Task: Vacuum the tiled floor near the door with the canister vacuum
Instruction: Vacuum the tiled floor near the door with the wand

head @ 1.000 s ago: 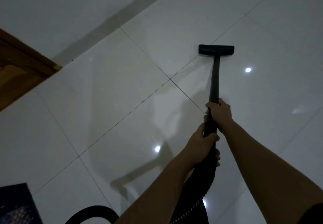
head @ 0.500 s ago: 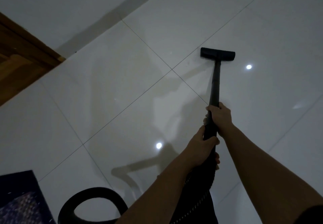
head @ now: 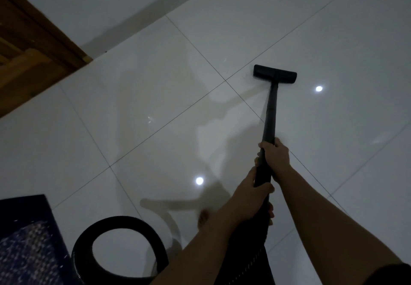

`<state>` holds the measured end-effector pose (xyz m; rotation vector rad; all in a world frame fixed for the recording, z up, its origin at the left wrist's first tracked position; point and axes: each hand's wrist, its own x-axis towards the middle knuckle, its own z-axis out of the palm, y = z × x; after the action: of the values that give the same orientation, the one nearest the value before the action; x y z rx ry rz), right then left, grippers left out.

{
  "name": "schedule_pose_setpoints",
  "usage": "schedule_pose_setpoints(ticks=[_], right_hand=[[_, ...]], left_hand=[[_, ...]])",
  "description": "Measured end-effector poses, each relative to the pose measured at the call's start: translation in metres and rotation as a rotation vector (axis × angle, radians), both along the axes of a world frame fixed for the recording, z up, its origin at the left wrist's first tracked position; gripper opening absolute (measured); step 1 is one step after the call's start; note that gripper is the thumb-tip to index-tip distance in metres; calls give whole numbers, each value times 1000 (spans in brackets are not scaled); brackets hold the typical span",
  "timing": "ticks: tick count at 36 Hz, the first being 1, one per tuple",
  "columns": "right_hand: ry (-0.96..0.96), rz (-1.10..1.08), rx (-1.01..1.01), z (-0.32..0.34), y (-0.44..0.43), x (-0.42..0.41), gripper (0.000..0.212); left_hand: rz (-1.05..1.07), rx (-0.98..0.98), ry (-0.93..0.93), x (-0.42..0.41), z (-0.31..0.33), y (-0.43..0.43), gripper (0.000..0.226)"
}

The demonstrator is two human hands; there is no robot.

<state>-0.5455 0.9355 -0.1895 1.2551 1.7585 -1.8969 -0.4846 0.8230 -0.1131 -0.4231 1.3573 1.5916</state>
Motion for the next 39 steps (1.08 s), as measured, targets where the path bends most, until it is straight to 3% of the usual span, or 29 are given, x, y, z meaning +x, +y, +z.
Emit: schedule_pose_setpoints(ticks=[4, 23, 39], right_hand=[[-5, -3, -8, 0, -8, 7, 15], [-35, 102, 3, 11, -48, 36, 18], [-43, 176, 24, -7, -128, -10, 29]], left_hand=[[-26, -44, 59, 5, 3, -8, 46], [62, -36, 8, 43, 19, -40, 52], [128, -59, 19, 4, 11, -113, 48]])
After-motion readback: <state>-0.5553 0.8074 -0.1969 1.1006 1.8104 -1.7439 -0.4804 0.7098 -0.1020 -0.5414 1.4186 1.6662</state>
